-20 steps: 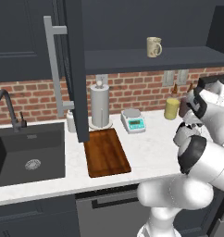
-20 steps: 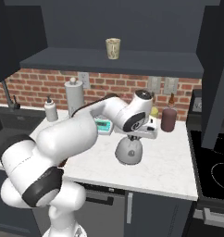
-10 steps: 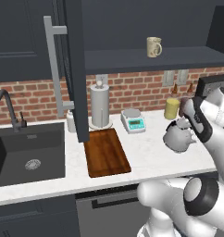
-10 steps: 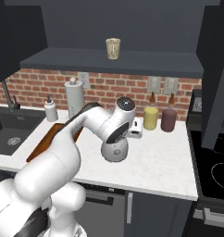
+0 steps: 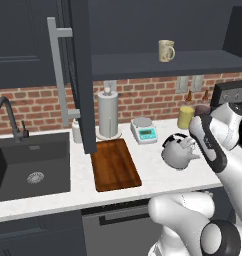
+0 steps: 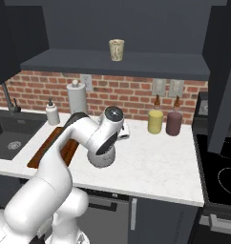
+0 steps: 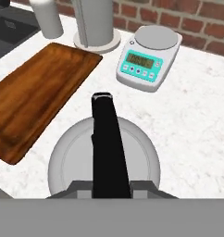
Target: Pick the kettle from the counter and place it on the tray. Then pick the mug from the cabinet and place it on the tray. Then close the cabinet doors.
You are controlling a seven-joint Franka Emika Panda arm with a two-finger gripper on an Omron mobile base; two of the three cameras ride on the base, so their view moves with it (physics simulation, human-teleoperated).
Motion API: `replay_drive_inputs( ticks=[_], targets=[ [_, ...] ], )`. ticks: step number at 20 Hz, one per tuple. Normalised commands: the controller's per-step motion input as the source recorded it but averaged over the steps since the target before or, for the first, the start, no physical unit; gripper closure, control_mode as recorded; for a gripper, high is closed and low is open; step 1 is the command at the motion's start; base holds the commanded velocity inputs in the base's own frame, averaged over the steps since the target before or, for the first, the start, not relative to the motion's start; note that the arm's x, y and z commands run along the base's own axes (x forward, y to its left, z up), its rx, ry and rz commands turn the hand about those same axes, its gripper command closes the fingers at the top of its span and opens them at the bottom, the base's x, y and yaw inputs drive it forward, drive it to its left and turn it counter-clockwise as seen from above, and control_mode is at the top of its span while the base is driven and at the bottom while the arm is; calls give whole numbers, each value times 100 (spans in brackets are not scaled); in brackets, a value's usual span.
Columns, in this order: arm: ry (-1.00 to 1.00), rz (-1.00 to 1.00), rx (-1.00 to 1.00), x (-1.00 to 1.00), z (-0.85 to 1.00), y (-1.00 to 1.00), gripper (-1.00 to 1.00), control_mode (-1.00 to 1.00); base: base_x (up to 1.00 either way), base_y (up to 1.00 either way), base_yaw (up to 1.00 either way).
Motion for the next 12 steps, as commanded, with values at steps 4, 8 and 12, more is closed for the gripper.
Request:
replay_drive_inputs(
  ticks=[4, 8, 12],
  targets=[
    [-2, 26, -6, -2, 10, 35, 100, -100, 0, 0, 0],
    [-13, 21, -2, -4, 0, 31, 100, -100, 0, 0, 0],
    [-12, 19, 0, 0, 0, 36, 100, -100, 0, 0, 0]
  ],
)
